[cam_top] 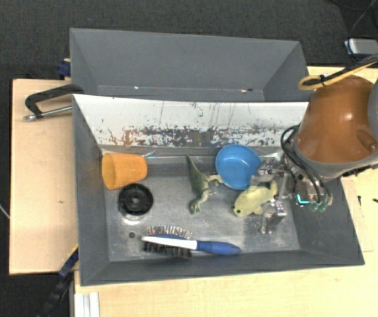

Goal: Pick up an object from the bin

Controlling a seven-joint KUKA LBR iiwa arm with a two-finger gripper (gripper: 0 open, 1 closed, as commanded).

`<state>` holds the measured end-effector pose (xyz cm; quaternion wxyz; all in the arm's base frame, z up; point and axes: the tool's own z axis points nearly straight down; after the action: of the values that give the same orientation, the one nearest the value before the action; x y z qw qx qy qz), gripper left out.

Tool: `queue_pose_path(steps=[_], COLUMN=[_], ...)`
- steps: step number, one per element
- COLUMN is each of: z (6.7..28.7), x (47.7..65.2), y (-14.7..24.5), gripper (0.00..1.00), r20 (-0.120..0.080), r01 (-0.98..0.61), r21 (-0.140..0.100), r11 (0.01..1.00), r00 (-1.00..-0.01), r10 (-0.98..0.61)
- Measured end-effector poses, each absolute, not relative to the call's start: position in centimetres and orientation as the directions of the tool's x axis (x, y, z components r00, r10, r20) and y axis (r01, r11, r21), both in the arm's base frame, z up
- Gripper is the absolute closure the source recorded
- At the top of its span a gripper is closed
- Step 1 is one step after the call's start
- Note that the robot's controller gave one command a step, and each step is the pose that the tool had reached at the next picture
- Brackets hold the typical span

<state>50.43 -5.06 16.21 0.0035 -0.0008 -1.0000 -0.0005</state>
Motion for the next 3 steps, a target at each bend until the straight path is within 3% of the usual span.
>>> queue_pose_path(steps=[1,2,3], z=[7.7,8.2,17.1], x=[53.1,53.4,53.6], y=[-5.3,-5.3,-6.1], gripper=[0.00,1.00,1.00], r20=[-0.005,-0.016,-0.014], r01=[0.042,0.040,0.025], r21=[0.002,0.002,-0.001], r11=[0.999,0.999,1.000], r00=[-0.999,-0.999,-1.000], r10=[0.042,0.040,0.025])
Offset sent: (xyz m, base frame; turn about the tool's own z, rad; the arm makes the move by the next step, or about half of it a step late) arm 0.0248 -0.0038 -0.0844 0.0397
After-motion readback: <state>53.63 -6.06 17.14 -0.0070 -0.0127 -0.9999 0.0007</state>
